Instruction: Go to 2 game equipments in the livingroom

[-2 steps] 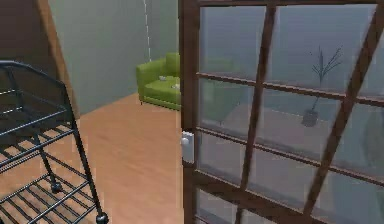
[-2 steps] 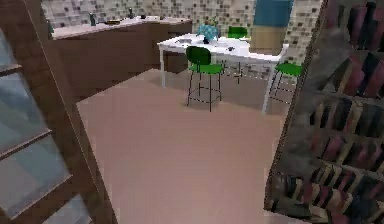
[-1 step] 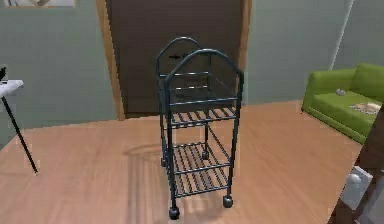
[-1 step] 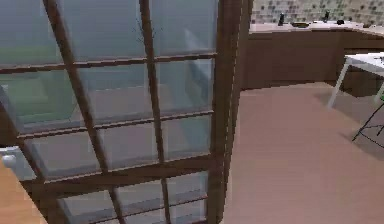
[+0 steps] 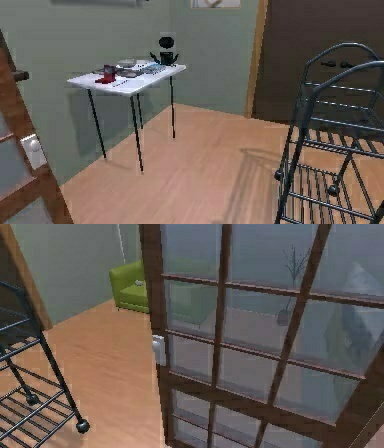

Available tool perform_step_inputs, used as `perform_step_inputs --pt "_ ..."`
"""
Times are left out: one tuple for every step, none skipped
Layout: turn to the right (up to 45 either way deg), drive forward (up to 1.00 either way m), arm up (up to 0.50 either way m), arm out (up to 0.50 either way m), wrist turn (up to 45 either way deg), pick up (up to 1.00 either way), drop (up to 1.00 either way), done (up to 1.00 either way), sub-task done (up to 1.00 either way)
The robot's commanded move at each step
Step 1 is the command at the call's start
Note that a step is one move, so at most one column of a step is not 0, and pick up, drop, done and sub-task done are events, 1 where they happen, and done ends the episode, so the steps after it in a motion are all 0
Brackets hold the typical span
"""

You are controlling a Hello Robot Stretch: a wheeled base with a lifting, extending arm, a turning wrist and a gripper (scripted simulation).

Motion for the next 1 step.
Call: perform_step_inputs --pt "0.0 1.00 0.00 0.00 0.0 0.00 0.00 0.00 0.00"
